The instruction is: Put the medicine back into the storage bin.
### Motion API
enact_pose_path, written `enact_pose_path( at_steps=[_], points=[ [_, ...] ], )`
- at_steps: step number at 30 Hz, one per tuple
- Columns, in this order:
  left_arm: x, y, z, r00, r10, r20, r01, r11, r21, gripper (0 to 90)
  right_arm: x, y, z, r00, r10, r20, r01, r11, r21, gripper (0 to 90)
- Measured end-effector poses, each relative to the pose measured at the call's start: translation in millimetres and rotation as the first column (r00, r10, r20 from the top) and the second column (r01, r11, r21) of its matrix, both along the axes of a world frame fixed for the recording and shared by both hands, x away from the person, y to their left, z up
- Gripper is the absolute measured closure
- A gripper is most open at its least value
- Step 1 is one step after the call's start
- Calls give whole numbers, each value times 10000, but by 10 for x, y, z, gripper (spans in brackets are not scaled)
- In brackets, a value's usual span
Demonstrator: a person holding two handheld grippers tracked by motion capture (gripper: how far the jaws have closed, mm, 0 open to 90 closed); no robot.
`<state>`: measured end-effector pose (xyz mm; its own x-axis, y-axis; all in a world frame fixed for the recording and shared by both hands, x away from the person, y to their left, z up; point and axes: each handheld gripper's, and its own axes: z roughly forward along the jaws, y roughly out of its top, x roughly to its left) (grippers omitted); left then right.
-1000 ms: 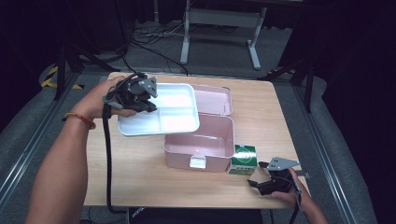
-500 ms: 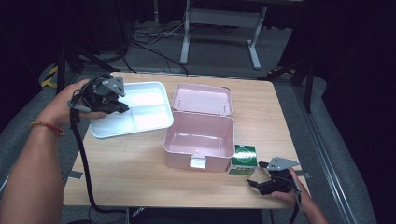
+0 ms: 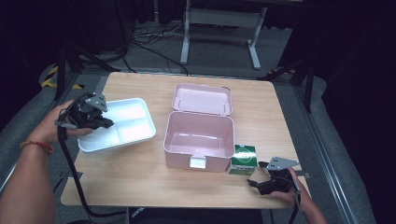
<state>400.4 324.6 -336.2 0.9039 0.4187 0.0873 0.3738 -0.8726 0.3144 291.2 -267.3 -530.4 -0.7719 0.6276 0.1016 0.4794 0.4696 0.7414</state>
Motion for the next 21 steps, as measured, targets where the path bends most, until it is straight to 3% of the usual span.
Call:
enact_pose_path(
  at_steps=[1,10,16,21],
  points=[
    [0,0,0,10000,0,0,0,10000,0,893,0,0,0,10000,0,0,0,10000,0,123],
    [75,18,-601,9973,129,-724,-131,9999,-14,893,0,0,0,10000,0,-2,0,10000,2,123],
    [108,-52,-835,9966,90,-821,-121,9992,-369,893,0,0,0,10000,1,1,-1,10000,0,123],
    [127,-139,-962,9965,58,-837,-86,9994,-333,892,0,0,0,10000,0,0,0,10000,0,123]
  ],
)
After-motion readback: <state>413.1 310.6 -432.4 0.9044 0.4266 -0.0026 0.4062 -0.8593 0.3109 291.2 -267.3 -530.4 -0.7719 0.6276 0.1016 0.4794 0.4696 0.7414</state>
